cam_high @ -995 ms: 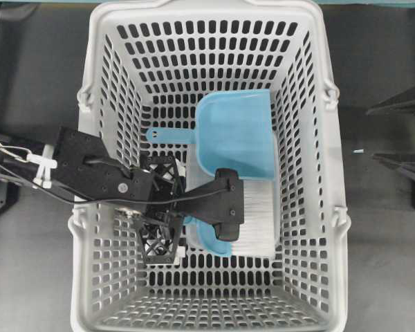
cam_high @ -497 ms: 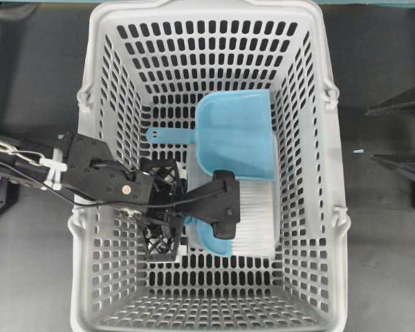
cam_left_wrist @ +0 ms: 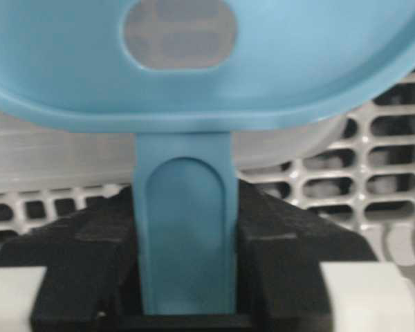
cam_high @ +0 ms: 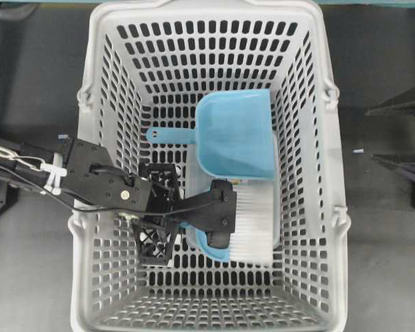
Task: Pick up the hand brush from the shopping basket with the left arm.
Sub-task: 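Close the left gripper on the handle and lift the brush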
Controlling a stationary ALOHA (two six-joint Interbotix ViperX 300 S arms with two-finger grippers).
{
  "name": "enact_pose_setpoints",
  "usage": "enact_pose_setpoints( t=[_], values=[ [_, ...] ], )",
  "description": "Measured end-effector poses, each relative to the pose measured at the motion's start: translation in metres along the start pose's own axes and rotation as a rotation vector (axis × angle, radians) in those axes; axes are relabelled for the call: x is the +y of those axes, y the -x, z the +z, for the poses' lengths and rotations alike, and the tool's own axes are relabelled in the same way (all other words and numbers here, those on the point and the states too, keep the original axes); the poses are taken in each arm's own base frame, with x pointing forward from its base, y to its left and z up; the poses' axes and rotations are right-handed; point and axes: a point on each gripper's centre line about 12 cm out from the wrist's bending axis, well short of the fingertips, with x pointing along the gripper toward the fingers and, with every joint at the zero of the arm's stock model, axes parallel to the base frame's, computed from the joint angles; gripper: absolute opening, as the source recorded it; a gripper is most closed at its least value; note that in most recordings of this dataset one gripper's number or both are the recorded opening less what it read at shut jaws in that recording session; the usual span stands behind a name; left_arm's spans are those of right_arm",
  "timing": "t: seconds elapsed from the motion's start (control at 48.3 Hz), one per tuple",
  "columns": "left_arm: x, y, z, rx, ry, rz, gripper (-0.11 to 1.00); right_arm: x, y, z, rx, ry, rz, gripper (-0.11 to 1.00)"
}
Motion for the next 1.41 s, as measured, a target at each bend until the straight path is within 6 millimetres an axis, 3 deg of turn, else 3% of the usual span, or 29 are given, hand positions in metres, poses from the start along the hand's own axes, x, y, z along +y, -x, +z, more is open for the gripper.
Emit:
enact_pose_setpoints(
  t=[0.145, 0.269, 0.373, 0.622, 0.787, 1.409],
  values=[
    [0.0, 0.014, 0.001, -0.018, -0.008, -0.002, 0.23, 0.0, 0.0, 0.0, 0.0, 0.0, 0.0, 0.74],
    [0.001, 0.041, 0.006, -0.052, -0.006, -0.005, 0.23, 0.0, 0.0, 0.0, 0.0, 0.0, 0.0, 0.74],
    [0.001, 0.07, 0.011, -0.066, -0.003, -0.005, 0.23, 0.0, 0.0, -0.001, 0.002, 0.0, 0.0, 0.74],
    [0.003, 0.168, 0.029, -0.057, 0.013, 0.002, 0.23, 0.0, 0.0, -0.001, 0.002, 0.0, 0.0, 0.74],
    [0.005, 0.208, 0.032, -0.04, 0.022, 0.004, 0.23, 0.0, 0.0, -0.001, 0.002, 0.0, 0.0, 0.74],
    [0.007, 0.206, 0.033, -0.001, 0.025, 0.012, 0.23, 0.0, 0.001, -0.001, 0.002, 0.0, 0.0, 0.74]
  ],
)
